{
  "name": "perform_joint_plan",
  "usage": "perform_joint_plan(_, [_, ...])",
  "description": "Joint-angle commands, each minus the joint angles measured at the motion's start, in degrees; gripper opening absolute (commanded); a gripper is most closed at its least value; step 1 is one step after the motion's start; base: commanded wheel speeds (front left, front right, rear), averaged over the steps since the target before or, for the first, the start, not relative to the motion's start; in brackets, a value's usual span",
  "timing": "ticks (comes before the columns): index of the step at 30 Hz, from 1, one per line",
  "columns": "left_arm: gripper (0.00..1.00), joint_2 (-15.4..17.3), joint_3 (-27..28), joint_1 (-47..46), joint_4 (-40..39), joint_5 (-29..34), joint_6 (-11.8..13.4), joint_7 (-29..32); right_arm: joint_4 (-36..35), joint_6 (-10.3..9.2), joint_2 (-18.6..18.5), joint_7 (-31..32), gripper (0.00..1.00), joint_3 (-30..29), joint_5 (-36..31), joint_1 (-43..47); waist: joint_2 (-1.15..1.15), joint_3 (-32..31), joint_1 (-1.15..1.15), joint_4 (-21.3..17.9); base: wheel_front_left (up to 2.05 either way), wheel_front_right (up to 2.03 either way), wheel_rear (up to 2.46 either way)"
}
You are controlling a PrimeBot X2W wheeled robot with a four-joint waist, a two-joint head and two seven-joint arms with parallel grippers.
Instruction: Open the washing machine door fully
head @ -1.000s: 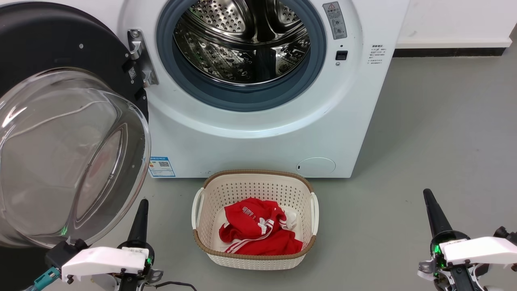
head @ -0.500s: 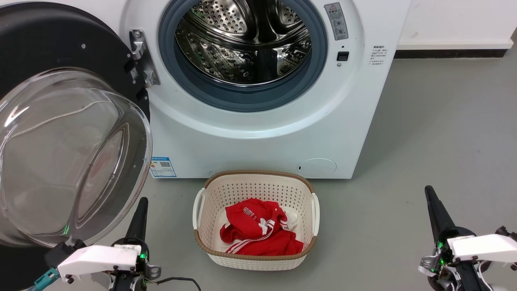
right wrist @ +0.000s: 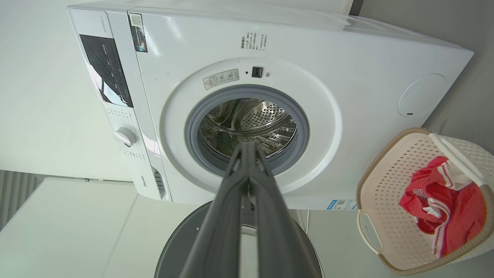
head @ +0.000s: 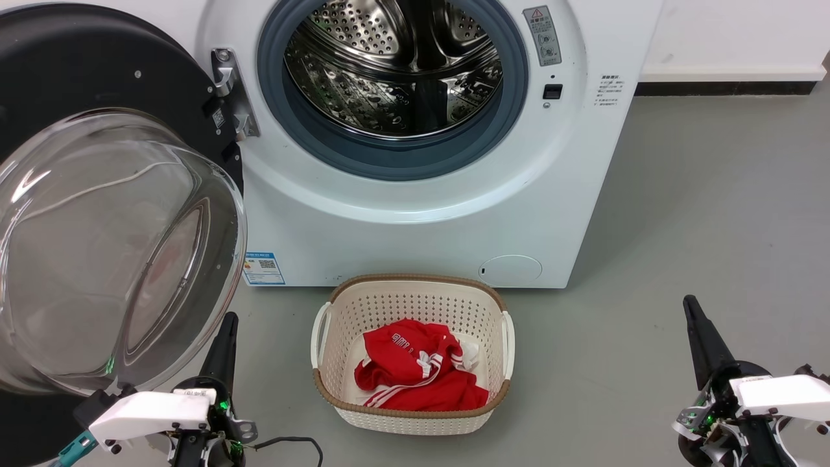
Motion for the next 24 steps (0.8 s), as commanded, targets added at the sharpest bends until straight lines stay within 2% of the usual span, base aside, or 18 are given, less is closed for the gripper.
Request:
perform_joint_plan(1, [0.00,0.05,0.28,-0.96,0.16,-1.17,-0.43,0.35,0.13,0.00,-0.01,0.27,0.00,-0.20,1.33,-1.04,0.00,-0.01,0.00,0.02,0.00,0.00,0.00])
perform_joint_plan(15, [0.00,-0.07,0.93,-1.44,1.20,-6.96,-0.96,1.96,0.57,0.00,0.19,1.85,0.00,-0.86,6.57,-1.38,0.00,-0.17,0.00,0.25,0.00,0.00,0.00])
perform_joint_plan(24, [0.00,-0.20,1.06,-1.43,1.16,-6.44,-0.95,2.08,0.55,0.00,0.34,1.92,0.00,-1.03,6.06,-1.38,0.00,-0.17,0.00,0.25,0.00,0.00,0.00])
